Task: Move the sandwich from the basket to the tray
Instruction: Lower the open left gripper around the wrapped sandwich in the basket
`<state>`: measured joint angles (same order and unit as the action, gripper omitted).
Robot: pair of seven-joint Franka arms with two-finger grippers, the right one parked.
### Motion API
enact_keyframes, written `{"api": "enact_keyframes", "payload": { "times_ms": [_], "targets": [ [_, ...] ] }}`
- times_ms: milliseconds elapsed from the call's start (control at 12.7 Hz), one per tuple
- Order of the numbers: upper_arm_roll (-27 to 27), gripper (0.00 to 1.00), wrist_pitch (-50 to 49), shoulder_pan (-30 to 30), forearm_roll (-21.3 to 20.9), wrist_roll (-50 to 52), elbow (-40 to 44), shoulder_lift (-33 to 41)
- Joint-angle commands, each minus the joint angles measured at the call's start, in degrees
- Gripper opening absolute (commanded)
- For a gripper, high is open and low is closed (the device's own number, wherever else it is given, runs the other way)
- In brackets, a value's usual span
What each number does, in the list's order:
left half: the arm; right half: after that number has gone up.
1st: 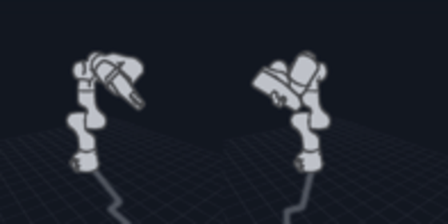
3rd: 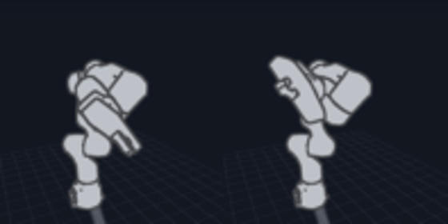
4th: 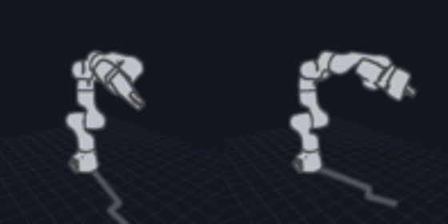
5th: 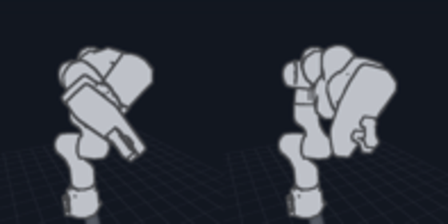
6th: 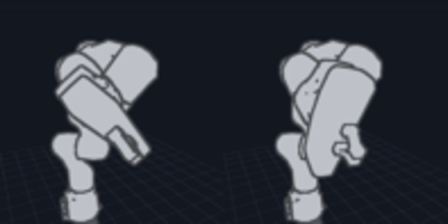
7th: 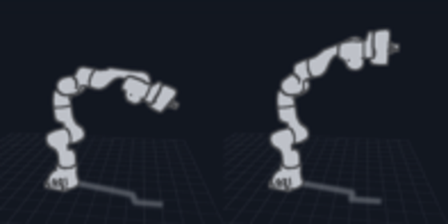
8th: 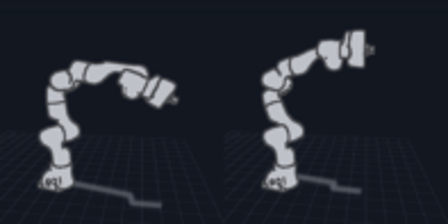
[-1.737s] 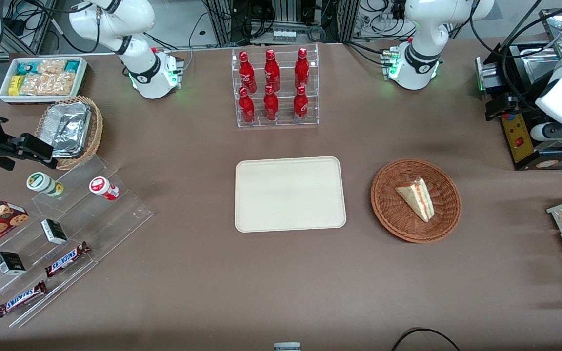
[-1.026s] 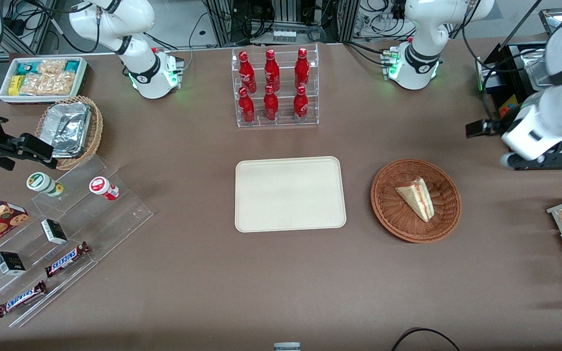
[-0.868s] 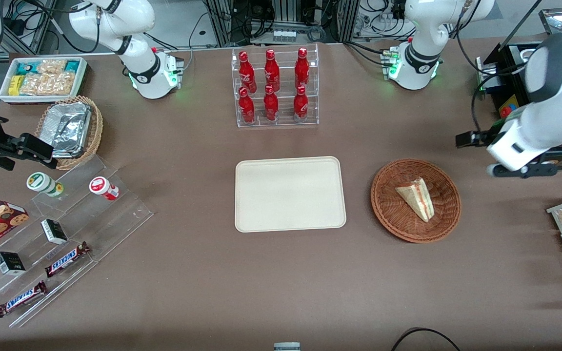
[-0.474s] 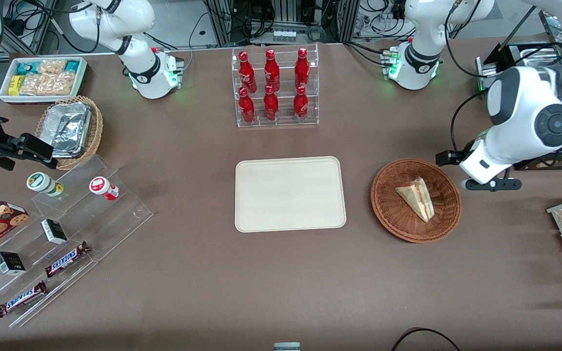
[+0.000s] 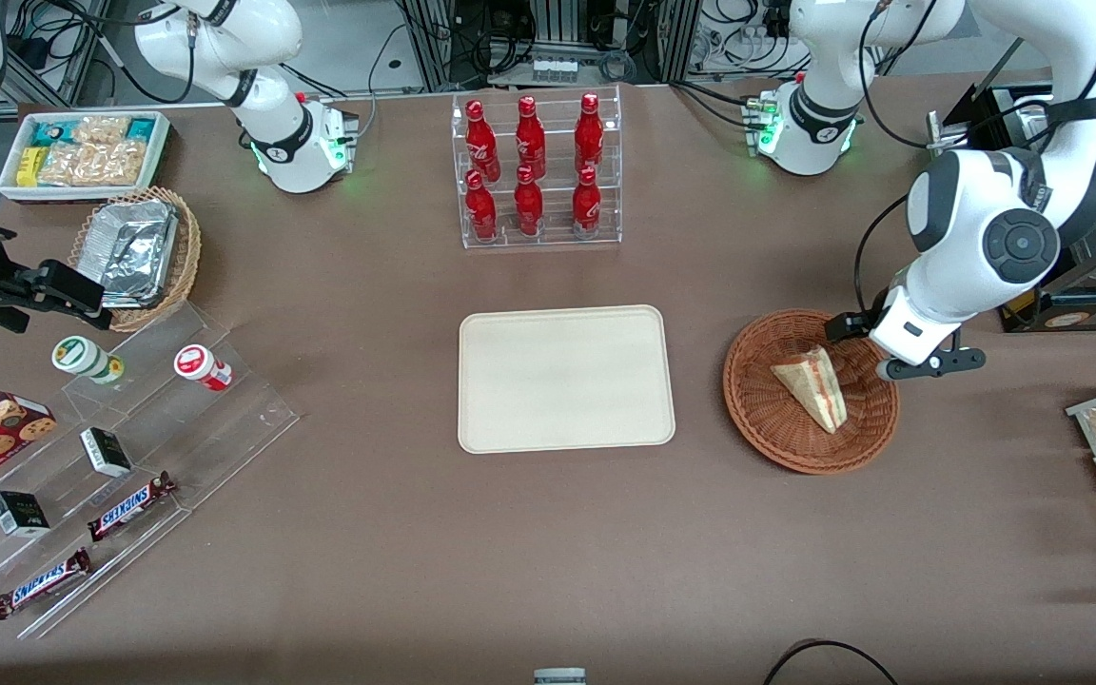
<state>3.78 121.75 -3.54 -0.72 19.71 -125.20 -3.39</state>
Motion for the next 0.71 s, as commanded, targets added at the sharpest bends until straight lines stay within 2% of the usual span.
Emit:
{"api": "enact_keyframes", "payload": {
  "times_ms": [0, 316, 632],
  "targets": [
    [1.7, 1.00, 3.4, -0.3, 0.2, 11.4, -1.5, 0.7],
    [2.4, 1.00, 5.8, -0.3, 0.2, 17.7, -1.6, -0.5],
    [3.7, 1.00, 10.5, -0.3, 0.3, 30.6, -1.5, -4.9]
  ]
}}
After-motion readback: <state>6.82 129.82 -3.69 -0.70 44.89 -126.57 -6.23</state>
